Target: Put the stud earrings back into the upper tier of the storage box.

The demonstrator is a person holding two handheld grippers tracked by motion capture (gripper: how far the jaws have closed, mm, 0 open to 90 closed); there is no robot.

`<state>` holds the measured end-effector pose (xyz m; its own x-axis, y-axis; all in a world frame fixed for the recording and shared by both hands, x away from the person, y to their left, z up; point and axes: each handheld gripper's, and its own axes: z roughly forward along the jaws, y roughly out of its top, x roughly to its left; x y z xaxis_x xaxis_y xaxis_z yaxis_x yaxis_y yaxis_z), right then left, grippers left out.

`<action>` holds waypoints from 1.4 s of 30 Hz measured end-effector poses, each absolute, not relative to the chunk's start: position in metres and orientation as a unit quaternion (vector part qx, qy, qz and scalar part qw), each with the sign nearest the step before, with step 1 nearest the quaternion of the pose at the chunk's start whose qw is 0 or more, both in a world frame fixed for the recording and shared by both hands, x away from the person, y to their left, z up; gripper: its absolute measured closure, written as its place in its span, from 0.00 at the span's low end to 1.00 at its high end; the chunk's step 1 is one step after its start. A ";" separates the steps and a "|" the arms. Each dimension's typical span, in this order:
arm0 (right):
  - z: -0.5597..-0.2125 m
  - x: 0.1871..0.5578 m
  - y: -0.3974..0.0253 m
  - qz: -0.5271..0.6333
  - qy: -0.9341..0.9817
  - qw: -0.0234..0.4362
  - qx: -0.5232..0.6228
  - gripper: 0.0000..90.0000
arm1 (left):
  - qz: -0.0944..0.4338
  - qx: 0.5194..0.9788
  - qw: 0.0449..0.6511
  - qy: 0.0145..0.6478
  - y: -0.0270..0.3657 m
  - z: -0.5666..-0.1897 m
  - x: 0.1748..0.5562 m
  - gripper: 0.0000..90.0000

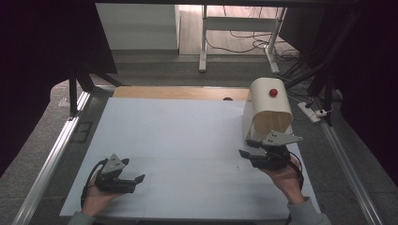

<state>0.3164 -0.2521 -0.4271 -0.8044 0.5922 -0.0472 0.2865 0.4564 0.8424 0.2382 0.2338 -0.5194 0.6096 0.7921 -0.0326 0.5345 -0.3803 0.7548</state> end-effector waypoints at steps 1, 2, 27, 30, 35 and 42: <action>-0.429 0.317 -0.250 0.445 0.839 0.168 0.263 0.54 | 0.170 0.813 0.379 0.408 0.234 -0.519 0.238 0.15; -0.431 0.317 -0.249 0.440 0.843 0.166 0.260 0.54 | 0.170 0.813 0.379 0.408 0.233 -0.519 0.238 0.15; -0.493 0.334 -0.229 0.314 0.900 0.141 0.267 0.51 | 0.165 0.818 0.375 0.404 0.233 -0.521 0.239 0.15; -0.499 0.337 -0.231 0.304 0.902 0.138 0.274 0.51 | 0.164 0.818 0.375 0.404 0.233 -0.521 0.239 0.15; -0.505 0.340 -0.233 0.296 0.903 0.134 0.283 0.52 | 0.164 0.819 0.374 0.403 0.232 -0.522 0.239 0.15; -0.508 0.344 -0.233 0.292 0.904 0.129 0.285 0.58 | 0.162 0.820 0.372 0.403 0.231 -0.522 0.239 0.15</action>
